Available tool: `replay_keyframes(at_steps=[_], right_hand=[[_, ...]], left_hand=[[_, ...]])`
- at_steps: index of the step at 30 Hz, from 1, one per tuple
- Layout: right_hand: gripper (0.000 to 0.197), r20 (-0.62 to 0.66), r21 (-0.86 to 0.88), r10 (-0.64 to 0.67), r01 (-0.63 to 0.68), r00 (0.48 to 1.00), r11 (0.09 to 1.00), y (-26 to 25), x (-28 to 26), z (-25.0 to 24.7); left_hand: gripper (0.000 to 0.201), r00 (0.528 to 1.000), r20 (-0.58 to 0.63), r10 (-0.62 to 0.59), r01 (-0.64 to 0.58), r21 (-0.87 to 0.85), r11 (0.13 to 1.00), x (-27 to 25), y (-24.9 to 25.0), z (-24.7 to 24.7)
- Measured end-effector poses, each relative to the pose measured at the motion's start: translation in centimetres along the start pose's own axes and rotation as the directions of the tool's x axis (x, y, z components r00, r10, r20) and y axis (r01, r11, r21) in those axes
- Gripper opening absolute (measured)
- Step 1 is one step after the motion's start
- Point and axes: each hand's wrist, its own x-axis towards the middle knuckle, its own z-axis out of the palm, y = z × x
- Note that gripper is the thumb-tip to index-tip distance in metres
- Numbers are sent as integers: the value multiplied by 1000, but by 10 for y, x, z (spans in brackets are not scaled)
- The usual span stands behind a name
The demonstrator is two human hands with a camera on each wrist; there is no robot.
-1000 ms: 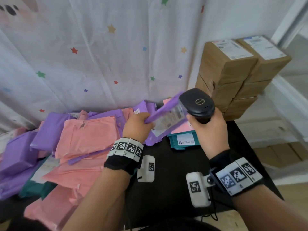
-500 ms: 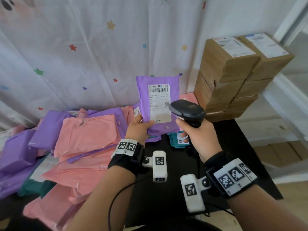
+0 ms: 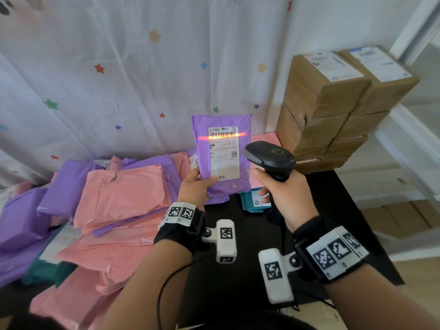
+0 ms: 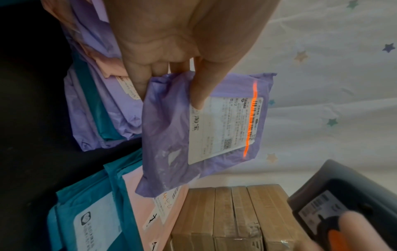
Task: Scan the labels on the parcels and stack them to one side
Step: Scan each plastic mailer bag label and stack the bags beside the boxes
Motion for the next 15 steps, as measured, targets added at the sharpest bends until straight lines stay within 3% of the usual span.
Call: replay_keyframes(at_steps=[7, 10, 15], right_hand=[[11, -39, -10, 3, -4, 999, 1000, 7, 10, -5], [16, -68, -9, 24, -24, 997, 1000, 13, 17, -11], [18, -103, -8, 80, -81, 992, 997, 26, 28, -30]], left_hand=[[20, 999, 5, -34, 34, -27, 999, 5, 1, 11], [18, 999, -9, -33, 33, 48, 998, 13, -1, 19], [18, 989, 0, -147, 144, 181, 973, 34, -2, 51]])
